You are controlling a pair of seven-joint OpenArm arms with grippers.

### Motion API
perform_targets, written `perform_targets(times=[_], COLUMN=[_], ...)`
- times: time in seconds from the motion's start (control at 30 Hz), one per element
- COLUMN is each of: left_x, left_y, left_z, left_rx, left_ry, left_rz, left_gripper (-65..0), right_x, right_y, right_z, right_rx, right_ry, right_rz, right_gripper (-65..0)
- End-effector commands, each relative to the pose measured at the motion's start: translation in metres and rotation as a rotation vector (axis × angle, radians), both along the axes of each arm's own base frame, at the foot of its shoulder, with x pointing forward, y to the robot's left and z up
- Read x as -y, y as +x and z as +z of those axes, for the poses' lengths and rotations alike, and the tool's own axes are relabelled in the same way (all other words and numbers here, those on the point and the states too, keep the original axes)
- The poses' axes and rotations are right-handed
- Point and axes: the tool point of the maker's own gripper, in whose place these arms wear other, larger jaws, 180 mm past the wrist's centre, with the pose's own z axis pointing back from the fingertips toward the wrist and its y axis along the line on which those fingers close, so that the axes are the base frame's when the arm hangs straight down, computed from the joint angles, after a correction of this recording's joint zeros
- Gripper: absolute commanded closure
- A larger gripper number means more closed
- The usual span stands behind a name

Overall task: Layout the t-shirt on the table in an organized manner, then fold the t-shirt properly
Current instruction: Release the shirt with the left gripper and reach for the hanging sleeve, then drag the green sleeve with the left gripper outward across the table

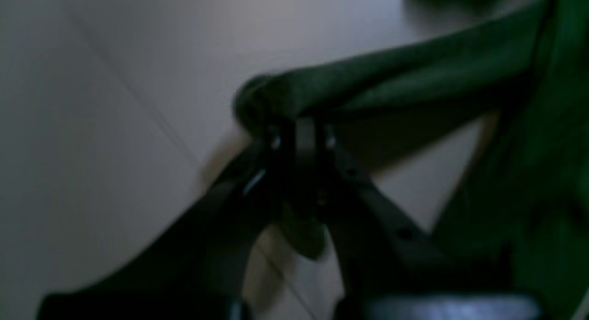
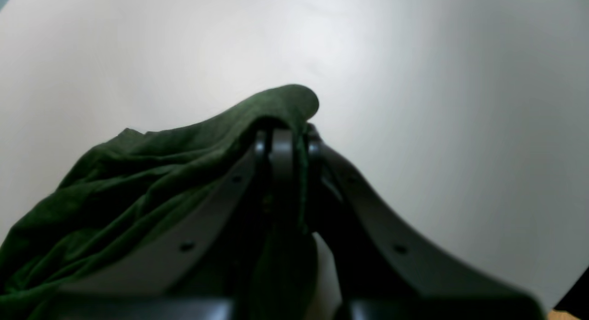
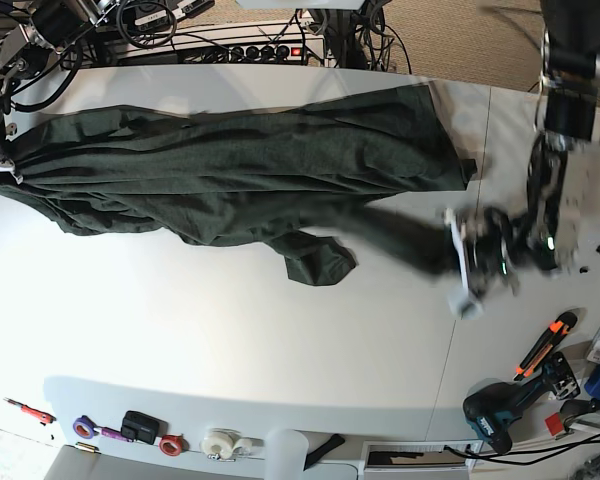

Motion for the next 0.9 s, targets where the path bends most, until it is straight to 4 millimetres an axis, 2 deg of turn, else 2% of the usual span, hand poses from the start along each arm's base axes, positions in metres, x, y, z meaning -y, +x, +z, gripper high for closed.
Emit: perform_targets(times=[0.0, 0.2, 0.37, 0.5, 0.87], left_x=[-0.004, -0.003, 0.014, 0.039, 0.123], left_y=[0.021, 0.059, 0.079, 0.089, 0.106], left_z=[0.031, 0.092, 0.134, 0.162, 0.232], left_rx=[0.086, 0.229, 0.339, 0.401, 0.562], left_ry=[-0.016, -0.027, -0.084, -0.148, -0.282], left_rz=[0.016, 0.020, 0.003, -0.015, -0.082], left_gripper=[0.0, 0.0, 0.0, 0.0, 0.0], right_x=[0.009, 0.009, 0.009, 0.009, 0.009], right_y=[0.007, 0.007, 0.007, 0.007, 0.007], right_z=[0.021, 0.021, 0.021, 0.021, 0.021], right_rx=[0.044, 0.044, 0.043, 0.043, 0.044], right_ry=[-0.050, -0.049, -0.050, -0.050, -0.050], right_rz=[0.003, 0.003, 0.003, 0.003, 0.003], right_gripper=[0.0, 0.0, 0.0, 0.0, 0.0])
